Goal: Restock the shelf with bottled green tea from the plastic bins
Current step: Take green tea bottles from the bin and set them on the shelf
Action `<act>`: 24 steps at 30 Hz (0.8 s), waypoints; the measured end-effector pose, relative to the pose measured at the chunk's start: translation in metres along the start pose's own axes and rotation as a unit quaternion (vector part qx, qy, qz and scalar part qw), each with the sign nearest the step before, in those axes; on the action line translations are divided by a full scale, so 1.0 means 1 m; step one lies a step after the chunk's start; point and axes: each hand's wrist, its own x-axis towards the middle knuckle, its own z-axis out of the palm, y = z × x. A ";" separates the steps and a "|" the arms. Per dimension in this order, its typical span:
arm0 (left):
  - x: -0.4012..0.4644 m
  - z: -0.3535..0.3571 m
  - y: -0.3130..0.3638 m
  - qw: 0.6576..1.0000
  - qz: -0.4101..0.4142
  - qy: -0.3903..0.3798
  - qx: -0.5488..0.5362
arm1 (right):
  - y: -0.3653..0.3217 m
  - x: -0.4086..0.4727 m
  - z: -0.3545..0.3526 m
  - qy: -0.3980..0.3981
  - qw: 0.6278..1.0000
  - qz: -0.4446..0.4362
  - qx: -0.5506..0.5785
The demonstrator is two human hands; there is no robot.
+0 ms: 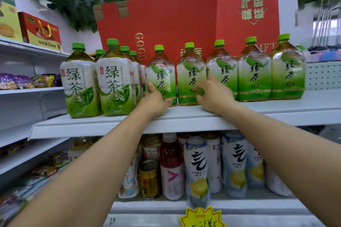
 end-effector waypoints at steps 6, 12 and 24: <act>-0.077 0.021 -0.016 0.972 0.169 0.156 0.044 | -0.009 -0.070 -0.005 0.043 0.996 -0.074 0.001; -0.170 0.089 -0.045 0.930 0.259 0.261 -0.006 | 0.006 -0.179 0.013 0.170 0.966 -0.193 0.018; -0.351 0.258 -0.153 0.991 0.030 -0.110 -0.073 | 0.054 -0.433 0.136 -0.210 0.971 -0.004 0.111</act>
